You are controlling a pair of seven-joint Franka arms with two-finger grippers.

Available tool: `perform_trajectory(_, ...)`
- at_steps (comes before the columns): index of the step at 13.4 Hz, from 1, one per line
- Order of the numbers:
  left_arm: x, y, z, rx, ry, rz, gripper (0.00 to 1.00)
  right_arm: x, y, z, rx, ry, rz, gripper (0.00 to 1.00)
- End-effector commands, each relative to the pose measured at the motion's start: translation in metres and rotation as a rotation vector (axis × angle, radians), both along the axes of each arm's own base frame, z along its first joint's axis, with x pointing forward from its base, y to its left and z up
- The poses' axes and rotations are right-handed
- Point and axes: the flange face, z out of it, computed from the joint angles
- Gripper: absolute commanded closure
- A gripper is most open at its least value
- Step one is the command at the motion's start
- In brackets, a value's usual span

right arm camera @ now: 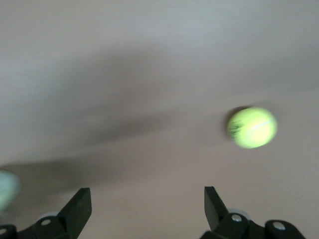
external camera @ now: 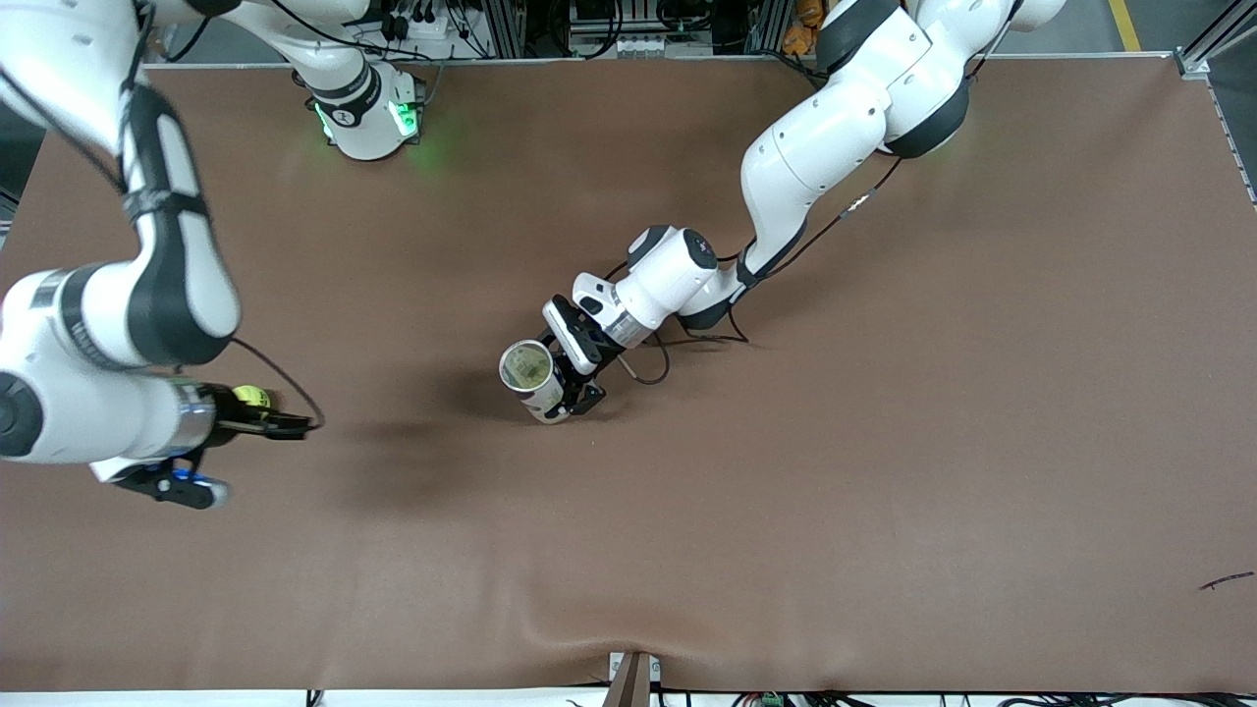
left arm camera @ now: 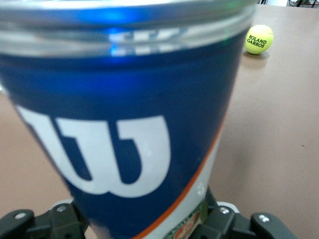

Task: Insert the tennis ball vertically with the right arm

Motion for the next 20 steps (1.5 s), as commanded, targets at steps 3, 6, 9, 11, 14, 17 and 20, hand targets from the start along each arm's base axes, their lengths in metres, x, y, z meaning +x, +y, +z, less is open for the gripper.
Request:
perform_trajectory(3, -0.001, -0.003, 0.003, -0.022, -0.001, 0.018, 0.09, -0.031, -0.084, -0.081, 0.007, 0.100, 0.143, 0.00)
perform_trajectory(6, -0.001, -0.003, 0.003, -0.022, -0.001, 0.018, 0.10, -0.049, -0.096, -0.128, -0.029, 0.060, 0.208, 0.00)
perform_trajectory(9, -0.002, -0.003, 0.002, -0.021, 0.000, 0.017, 0.10, -0.059, -0.109, -0.144, -0.021, 0.068, 0.240, 0.00)
perform_trajectory(11, -0.002, -0.003, 0.002, -0.021, 0.000, 0.017, 0.10, -0.062, -0.109, -0.149, -0.018, 0.071, 0.241, 0.00)
perform_trajectory(14, -0.002, -0.003, 0.001, -0.022, 0.002, 0.019, 0.10, -0.067, -0.111, -0.159, -0.016, 0.051, 0.240, 0.00)
perform_trajectory(17, -0.002, -0.003, 0.001, -0.020, 0.001, 0.017, 0.10, -0.066, -0.111, -0.164, -0.016, 0.040, 0.240, 0.44)
perform_trajectory(20, -0.002, -0.003, 0.000, -0.019, 0.003, 0.017, 0.10, -0.059, -0.108, -0.149, -0.016, 0.023, 0.233, 1.00)
